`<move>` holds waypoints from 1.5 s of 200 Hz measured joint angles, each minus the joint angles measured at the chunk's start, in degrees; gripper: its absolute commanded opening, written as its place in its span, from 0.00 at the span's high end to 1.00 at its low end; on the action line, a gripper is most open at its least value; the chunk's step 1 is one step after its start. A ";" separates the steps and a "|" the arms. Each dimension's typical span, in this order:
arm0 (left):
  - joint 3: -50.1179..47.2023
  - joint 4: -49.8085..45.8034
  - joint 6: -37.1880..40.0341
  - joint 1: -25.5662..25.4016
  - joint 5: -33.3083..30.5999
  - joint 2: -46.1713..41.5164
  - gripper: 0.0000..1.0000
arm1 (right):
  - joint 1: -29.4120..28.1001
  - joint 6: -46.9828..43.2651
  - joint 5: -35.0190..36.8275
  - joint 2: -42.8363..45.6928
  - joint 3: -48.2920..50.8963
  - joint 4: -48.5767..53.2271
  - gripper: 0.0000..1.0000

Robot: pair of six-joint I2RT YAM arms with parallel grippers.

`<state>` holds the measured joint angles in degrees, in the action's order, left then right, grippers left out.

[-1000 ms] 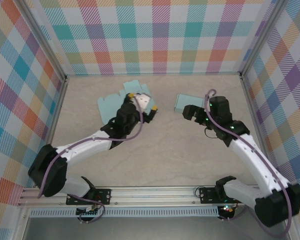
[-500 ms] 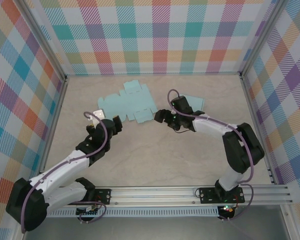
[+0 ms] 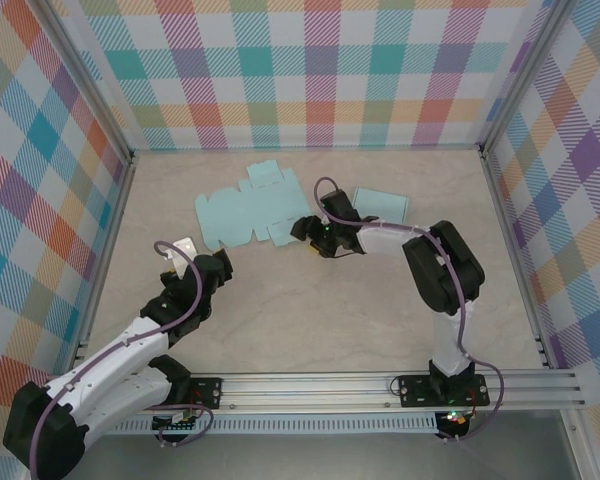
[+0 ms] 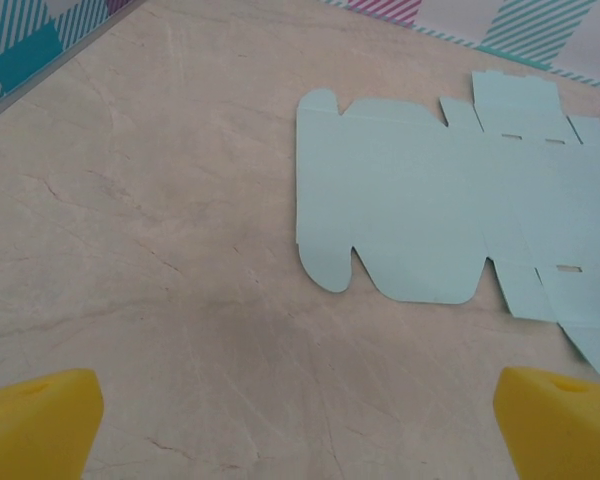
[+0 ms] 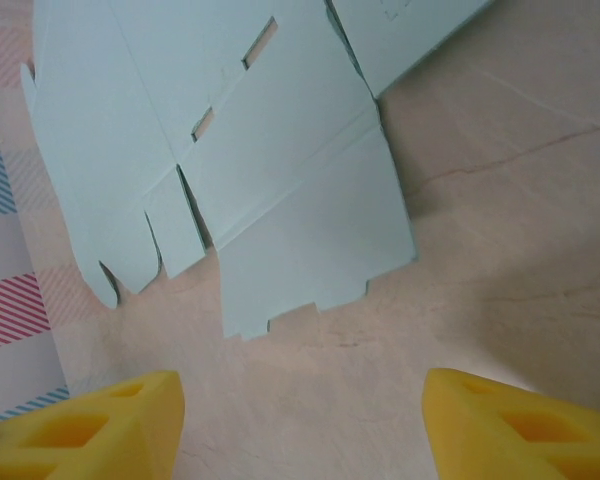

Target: Fold the paper box

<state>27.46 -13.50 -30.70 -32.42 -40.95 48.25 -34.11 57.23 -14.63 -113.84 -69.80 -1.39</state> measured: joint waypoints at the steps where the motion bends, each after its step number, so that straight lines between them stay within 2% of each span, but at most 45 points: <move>1: 0.00 0.00 0.00 0.00 0.02 -0.04 0.00 | -0.02 0.04 0.00 -0.13 -0.07 -0.04 0.38; 23: -0.02 -0.02 0.00 0.00 0.44 -0.76 0.00 | -0.02 0.87 0.02 -2.32 -1.05 -0.17 0.39; 47: -0.17 -0.02 0.00 0.00 0.90 -1.53 0.00 | 0.04 1.42 0.20 -3.39 -1.99 -0.37 0.46; 79: -0.79 -0.31 -0.02 0.00 1.03 -2.38 0.00 | -0.02 1.92 0.02 -5.66 -4.17 -1.99 0.47; 117: -0.98 -0.59 -0.13 0.00 1.33 -2.40 0.00 | 0.00 2.12 0.61 -7.37 -5.42 -3.87 0.56; 177: -0.98 -1.64 -0.44 0.00 1.92 -2.47 0.00 | 0.37 2.80 3.06 -9.05 -6.49 -4.68 0.77; 232: -1.01 -3.52 -1.07 0.00 2.36 -3.21 0.00 | 0.81 4.37 4.09 -10.03 -5.14 -11.63 1.00; 300: -1.51 -5.01 -1.38 0.00 2.40 -4.96 0.00 | 1.09 3.80 4.31 -9.09 -0.61 -18.14 1.00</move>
<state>25.96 -18.50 -32.08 -32.42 -38.54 43.29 -33.01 61.04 -10.33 -122.93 -70.41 -19.53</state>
